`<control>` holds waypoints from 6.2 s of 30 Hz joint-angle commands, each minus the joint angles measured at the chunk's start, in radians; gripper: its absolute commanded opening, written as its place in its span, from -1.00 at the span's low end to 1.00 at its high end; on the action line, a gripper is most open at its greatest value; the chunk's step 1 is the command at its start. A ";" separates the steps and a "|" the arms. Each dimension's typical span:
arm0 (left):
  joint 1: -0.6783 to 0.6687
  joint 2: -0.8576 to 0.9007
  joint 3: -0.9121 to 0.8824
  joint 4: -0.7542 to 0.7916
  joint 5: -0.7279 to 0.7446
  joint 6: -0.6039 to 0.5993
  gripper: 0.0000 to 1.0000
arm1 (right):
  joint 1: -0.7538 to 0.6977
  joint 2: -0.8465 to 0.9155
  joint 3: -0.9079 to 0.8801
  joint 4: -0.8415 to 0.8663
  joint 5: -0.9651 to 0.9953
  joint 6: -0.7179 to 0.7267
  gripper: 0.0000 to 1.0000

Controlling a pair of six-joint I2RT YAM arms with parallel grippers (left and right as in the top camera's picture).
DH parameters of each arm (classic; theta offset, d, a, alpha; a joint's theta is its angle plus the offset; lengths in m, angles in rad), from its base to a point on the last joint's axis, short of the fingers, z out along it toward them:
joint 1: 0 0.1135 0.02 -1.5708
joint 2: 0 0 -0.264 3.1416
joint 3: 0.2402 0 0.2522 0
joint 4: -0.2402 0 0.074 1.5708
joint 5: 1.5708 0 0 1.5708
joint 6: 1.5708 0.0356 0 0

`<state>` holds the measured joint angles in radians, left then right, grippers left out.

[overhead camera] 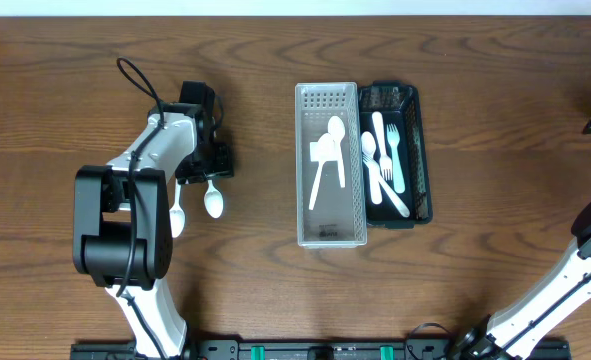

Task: Pack container

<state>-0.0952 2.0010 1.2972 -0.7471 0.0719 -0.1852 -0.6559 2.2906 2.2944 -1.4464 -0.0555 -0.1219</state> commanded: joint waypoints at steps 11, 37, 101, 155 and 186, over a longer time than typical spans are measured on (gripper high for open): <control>-0.002 0.014 -0.010 -0.052 0.026 0.001 -0.56 | -0.011 0.006 -0.001 0.000 -0.004 -0.014 0.99; -0.025 -0.274 0.190 -0.073 0.158 0.001 -0.87 | -0.011 0.006 -0.001 0.000 -0.004 -0.014 0.98; 0.177 -0.335 -0.176 -0.134 0.059 0.233 0.89 | -0.011 0.006 -0.001 0.000 -0.004 -0.014 0.98; 0.188 -0.137 -0.191 0.039 0.014 0.277 -0.88 | -0.011 0.006 -0.001 0.000 -0.004 -0.014 0.99; -0.271 -0.415 0.095 -0.002 0.413 -0.247 -0.88 | -0.011 0.006 -0.001 0.000 -0.004 -0.014 0.98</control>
<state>-0.3325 1.5879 1.3846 -0.7574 0.4713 -0.3695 -0.6559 2.2906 2.2944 -1.4464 -0.0555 -0.1219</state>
